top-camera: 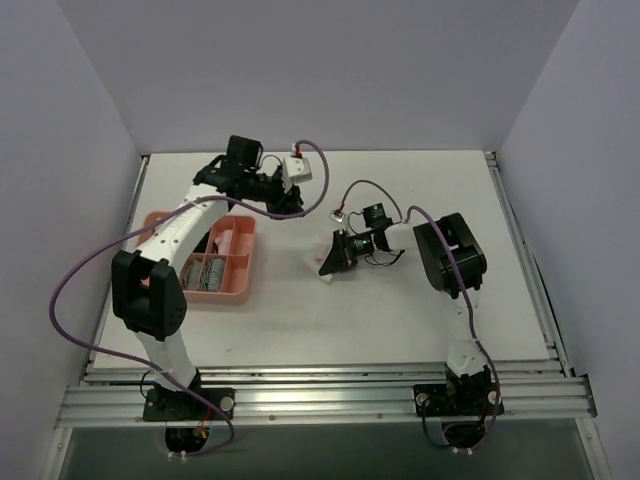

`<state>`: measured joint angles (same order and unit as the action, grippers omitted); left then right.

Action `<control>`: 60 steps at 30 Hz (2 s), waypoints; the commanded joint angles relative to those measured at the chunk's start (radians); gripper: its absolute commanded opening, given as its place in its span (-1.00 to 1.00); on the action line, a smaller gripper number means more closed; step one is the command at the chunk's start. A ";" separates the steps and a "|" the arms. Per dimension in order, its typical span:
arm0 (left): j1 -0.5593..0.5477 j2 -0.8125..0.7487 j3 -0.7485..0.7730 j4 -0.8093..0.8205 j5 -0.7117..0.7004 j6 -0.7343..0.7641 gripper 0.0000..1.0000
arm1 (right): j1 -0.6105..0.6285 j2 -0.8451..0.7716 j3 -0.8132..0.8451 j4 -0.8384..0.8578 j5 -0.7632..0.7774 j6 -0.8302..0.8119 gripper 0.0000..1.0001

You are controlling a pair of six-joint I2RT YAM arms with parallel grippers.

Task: Roll the underwear

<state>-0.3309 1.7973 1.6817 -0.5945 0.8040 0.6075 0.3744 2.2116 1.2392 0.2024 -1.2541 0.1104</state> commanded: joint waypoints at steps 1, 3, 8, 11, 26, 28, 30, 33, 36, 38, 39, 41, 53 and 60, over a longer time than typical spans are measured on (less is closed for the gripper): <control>-0.111 0.017 -0.032 -0.203 -0.066 0.262 -0.14 | -0.025 0.094 -0.055 -0.043 0.108 0.095 -1.00; -0.123 0.039 -0.037 -0.226 -0.068 0.293 -0.14 | -0.031 0.105 -0.047 -0.053 0.114 0.098 -1.00; -0.169 0.148 0.027 -0.352 -0.113 0.394 -0.10 | -0.041 0.149 -0.021 -0.104 0.116 0.107 -1.00; -0.207 0.203 0.038 -0.363 -0.236 0.410 -0.04 | -0.045 0.166 -0.007 -0.145 0.133 0.080 -1.00; -0.286 0.264 -0.079 -0.076 -0.319 0.410 -0.07 | -0.045 0.163 -0.006 -0.167 0.127 0.061 -0.98; -0.293 0.287 -0.064 -0.100 -0.336 0.422 -0.07 | -0.046 0.158 -0.003 -0.172 0.127 0.058 -0.98; -0.293 0.301 -0.053 -0.113 -0.338 0.425 -0.07 | -0.046 0.158 -0.003 -0.170 0.122 0.058 -0.98; -0.295 0.318 -0.048 -0.123 -0.331 0.436 -0.11 | -0.046 0.155 -0.003 -0.172 0.127 0.057 -0.97; -0.295 0.349 -0.013 -0.189 -0.315 0.463 -0.33 | -0.048 0.128 -0.010 -0.163 0.139 0.072 -0.94; -0.296 0.392 0.053 -0.279 -0.307 0.477 -0.56 | -0.048 0.099 -0.026 -0.124 0.157 0.112 -0.89; -0.295 0.421 0.076 -0.310 -0.302 0.485 -0.66 | -0.048 0.071 -0.040 -0.103 0.169 0.124 -0.84; -0.295 0.444 0.125 -0.381 -0.296 0.488 -0.84 | -0.049 0.047 -0.055 -0.075 0.189 0.155 -0.78; -0.287 0.548 0.260 -0.619 -0.276 0.497 -0.95 | -0.098 -0.334 -0.384 0.176 0.481 0.371 -0.20; -0.289 0.603 0.337 -0.747 -0.266 0.477 -0.95 | 0.024 -0.662 -0.573 0.220 0.877 0.313 -0.18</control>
<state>-0.6239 2.3398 1.9961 -1.1812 0.5484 1.0790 0.3050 1.6993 0.7139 0.4023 -0.6727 0.4686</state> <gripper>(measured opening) 0.060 0.419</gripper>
